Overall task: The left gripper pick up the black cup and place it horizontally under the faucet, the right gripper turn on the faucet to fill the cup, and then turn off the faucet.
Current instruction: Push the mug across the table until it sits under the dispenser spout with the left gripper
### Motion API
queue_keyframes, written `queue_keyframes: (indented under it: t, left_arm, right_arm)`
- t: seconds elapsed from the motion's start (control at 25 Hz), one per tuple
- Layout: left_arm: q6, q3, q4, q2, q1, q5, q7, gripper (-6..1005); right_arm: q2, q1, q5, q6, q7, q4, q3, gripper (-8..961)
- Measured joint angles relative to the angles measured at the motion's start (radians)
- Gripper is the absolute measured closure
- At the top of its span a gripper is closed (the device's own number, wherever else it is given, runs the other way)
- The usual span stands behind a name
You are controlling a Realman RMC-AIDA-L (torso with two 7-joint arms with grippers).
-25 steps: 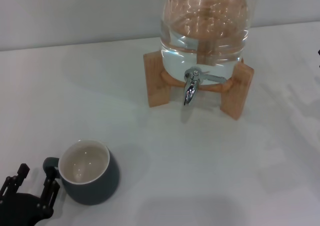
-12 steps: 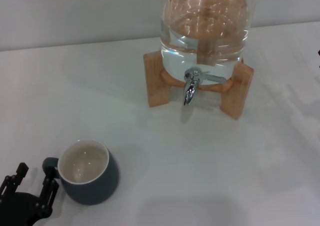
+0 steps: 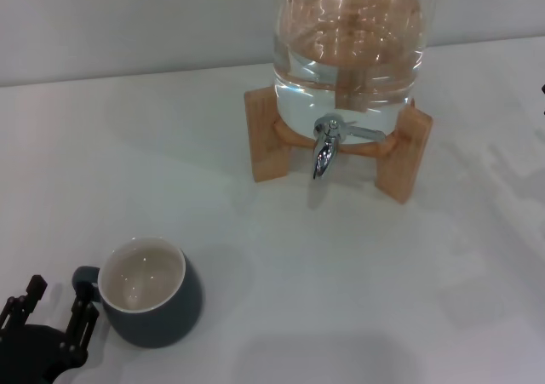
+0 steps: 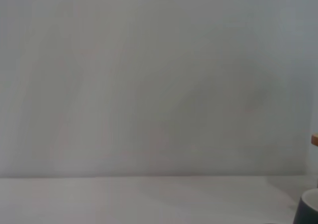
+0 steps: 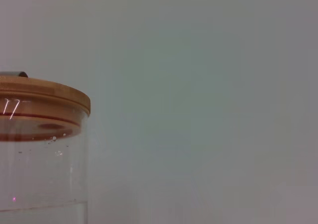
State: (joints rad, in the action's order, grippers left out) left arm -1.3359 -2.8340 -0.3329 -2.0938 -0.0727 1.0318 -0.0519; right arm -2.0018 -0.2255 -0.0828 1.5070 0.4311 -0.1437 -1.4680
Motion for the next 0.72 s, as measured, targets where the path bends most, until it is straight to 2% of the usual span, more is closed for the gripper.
queue_keyframes:
  t: [0.72]
  left_arm:
    - [0.008,0.001,0.015,0.002,-0.026,0.001,-0.025,401]
  right_arm:
    - [0.0,0.0,0.0,0.004,0.002,0.0,0.0,83]
